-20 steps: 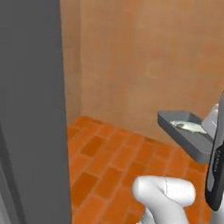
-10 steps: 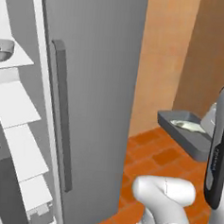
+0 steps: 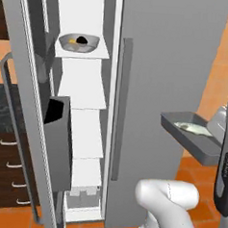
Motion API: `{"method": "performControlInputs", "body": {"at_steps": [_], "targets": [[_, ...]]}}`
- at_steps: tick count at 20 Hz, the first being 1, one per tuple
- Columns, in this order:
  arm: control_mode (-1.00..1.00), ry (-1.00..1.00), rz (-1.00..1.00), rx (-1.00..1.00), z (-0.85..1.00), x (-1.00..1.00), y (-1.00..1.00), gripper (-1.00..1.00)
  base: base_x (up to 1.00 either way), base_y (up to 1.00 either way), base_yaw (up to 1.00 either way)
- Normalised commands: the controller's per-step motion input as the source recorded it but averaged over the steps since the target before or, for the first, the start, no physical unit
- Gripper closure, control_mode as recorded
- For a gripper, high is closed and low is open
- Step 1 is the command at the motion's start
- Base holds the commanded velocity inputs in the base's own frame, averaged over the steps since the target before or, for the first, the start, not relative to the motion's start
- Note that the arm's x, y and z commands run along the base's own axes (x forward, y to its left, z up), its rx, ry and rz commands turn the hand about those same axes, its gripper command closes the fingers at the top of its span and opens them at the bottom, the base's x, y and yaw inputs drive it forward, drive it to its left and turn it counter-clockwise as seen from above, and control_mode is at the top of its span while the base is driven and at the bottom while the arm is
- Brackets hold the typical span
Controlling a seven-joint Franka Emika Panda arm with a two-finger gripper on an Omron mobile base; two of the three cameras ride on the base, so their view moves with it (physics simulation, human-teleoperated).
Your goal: Take the meat container that has the fish and place it on the second highest rack of the freezer. Then take the vegetable container that has the avocado and corn and place it on the highest rack of the freezer.
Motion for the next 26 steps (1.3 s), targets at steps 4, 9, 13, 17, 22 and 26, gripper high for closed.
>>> {"method": "performControlInputs", "body": {"at_steps": [4,9,13,17,22,26], "targets": [[1.00,0.00,0.00,0.00,0.00,0.00,0.00,1.00,1.00,0.51,0.27],[1.00,0.00,0.00,0.00,0.00,0.00,0.00,1.00,0.39,0.99,0.17],[-1.00,0.00,0.02,0.00,0.00,0.29,0.35,1.00,0.00,0.00,0.00],[-1.00,0.00,0.00,0.00,-0.01,1.00,0.00,1.00,0.00,0.00,0.00],[-1.00,0.00,0.00,0.00,-0.30,1.00,0.32,1.00,0.00,0.00,0.00],[-1.00,0.00,0.00,0.00,-0.42,1.00,0.36,1.00,0.00,0.00,0.00]]}}
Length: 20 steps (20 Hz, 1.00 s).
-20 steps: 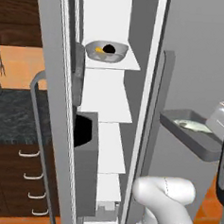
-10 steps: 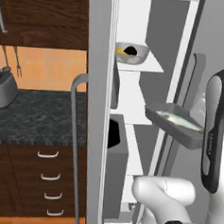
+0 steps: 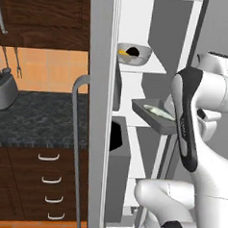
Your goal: Take the meat container that has the fish and place it on the second highest rack of the freezer. Then take the vegetable container that has the avocado and corn and place it on the highest rack of the freezer.
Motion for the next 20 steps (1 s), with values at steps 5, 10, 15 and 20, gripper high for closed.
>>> {"method": "performControlInputs", "body": {"at_steps": [5,10,15,20], "targets": [[-1.00,-0.10,0.00,-0.01,-0.50,0.88,0.28,1.00,0.00,0.00,0.00],[-1.00,-0.29,0.00,-0.03,-0.49,0.53,0.02,1.00,0.00,0.00,0.00],[-1.00,-0.14,0.00,0.00,-0.36,0.92,-0.03,1.00,0.00,0.00,0.00],[-1.00,0.00,0.00,0.00,-0.28,1.00,-0.05,1.00,0.00,0.00,0.00]]}}
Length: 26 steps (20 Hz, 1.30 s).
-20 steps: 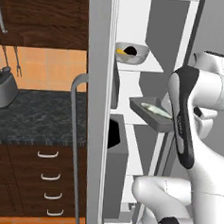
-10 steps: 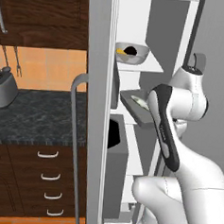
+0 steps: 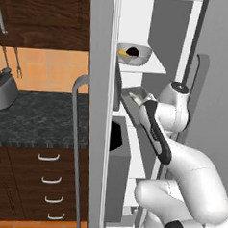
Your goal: Take the meat container that has the fish and place it on the second highest rack of the freezer. Then take the vegetable container that has the avocado and corn and place it on the highest rack of the freezer.
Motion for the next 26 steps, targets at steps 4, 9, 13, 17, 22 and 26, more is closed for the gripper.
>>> {"method": "performControlInputs", "body": {"at_steps": [4,9,13,17,22,26], "targets": [[-1.00,0.00,0.00,0.00,-0.33,1.00,0.00,1.00,0.00,0.00,0.00],[-1.00,0.00,0.00,0.00,-0.31,1.00,0.00,1.00,0.00,0.00,0.00],[-1.00,0.00,0.00,0.00,-0.29,0.99,0.00,1.00,0.00,0.00,0.00],[-1.00,0.00,0.00,0.00,-0.28,1.00,0.00,1.00,0.00,0.00,0.00],[-1.00,-0.01,0.00,0.00,-0.27,0.81,0.00,-1.00,0.00,0.00,0.00],[-1.00,-0.33,0.00,0.00,0.11,-0.34,0.06,-1.00,0.00,0.00,0.00]]}}
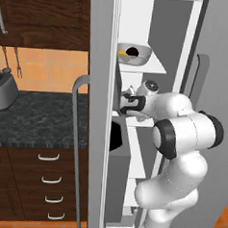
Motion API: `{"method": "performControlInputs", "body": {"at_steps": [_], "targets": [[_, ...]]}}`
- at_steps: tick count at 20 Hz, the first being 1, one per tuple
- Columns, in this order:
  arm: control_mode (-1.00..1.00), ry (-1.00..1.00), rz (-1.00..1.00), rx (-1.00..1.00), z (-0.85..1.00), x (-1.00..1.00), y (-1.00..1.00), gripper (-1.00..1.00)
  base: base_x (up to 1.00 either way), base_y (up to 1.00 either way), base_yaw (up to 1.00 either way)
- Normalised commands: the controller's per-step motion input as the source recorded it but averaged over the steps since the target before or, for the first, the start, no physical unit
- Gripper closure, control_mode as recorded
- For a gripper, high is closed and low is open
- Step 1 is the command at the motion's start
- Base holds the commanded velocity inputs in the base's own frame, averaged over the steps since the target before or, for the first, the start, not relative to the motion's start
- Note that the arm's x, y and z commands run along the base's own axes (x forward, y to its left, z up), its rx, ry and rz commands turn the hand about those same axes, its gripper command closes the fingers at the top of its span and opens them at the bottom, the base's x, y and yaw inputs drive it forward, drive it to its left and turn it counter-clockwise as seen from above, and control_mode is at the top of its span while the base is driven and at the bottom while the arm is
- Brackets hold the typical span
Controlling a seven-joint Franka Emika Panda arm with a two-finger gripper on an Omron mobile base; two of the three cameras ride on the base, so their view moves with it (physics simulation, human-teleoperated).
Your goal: Take the meat container that has the fish and place it on the second highest rack of the freezer. Then take the vegetable container that has the avocado and corn and place it on the highest rack of the freezer.
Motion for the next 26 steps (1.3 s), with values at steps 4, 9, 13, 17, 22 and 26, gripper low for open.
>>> {"method": "performControlInputs", "body": {"at_steps": [4,9,13,17,22,26], "targets": [[-1.00,-0.41,0.00,0.00,0.65,-1.00,0.00,-1.00,0.00,0.00,0.00],[-1.00,-0.18,0.00,0.00,0.54,-1.00,0.00,-1.00,0.00,0.00,0.00],[-1.00,-0.07,0.00,0.00,0.85,-1.00,0.00,-1.00,0.00,0.00,0.00],[-1.00,0.00,0.00,0.05,1.00,-1.00,0.00,-1.00,0.00,0.00,0.00],[-1.00,0.16,0.00,0.09,1.00,-1.00,0.00,-1.00,0.00,0.00,0.00],[-1.00,0.39,0.00,0.10,0.56,-1.00,0.00,-1.00,0.00,0.00,0.00]]}}
